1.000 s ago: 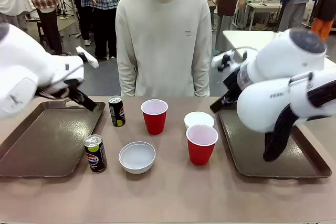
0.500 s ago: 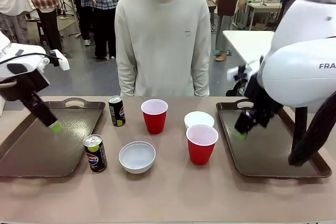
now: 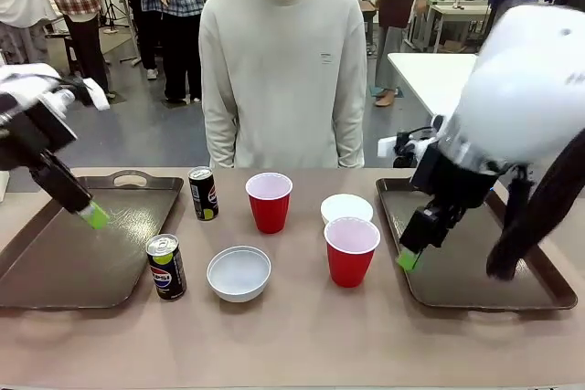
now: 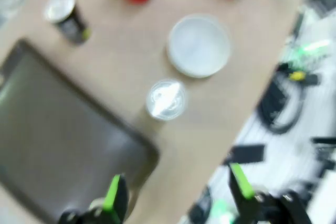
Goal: Prepare tableware on both trays.
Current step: Pick up a Picnic Bowl from the table and place it on a Handle tray.
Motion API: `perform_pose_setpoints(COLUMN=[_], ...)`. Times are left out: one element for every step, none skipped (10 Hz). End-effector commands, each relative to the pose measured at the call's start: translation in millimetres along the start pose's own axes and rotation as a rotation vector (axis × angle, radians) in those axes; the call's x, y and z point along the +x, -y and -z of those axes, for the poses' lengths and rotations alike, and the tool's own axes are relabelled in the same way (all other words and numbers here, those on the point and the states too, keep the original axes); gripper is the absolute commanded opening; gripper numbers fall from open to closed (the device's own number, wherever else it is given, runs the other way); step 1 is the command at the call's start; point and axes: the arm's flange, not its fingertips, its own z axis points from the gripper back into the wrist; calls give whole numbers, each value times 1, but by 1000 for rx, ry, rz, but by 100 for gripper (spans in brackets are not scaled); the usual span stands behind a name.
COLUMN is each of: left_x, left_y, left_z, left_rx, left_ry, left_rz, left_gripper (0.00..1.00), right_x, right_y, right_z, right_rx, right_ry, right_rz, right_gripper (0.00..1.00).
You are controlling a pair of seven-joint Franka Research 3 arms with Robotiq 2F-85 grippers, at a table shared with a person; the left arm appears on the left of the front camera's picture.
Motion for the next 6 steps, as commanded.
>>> perform_pose_setpoints(left_x=[-29, -40, -56, -70, -85, -103], left_y=[-19, -35, -44, -54, -67, -82], left_z=[-43, -50, -53, -55, -59, -62], left_rx=[-345, -417, -473, -518, -545, -562], left_ry=[215, 289, 363, 402, 434, 468], left_rz=[-65, -124, -194, -246, -308, -369], left_gripper=[100, 100, 100, 100, 100, 100], right_x=[-46, -68, -95, -120, -142, -163], right_y=[37, 62, 86, 104, 120, 132], right_z=[-49, -61, -69, -73, -78, -82], right_rx=[703, 875, 989, 1064, 1130, 1175], right_ry=[151, 297, 424, 505, 581, 664], right_rz=[-19, 12, 22, 32, 26, 24], right_gripper=[100, 100, 100, 100, 100, 100])
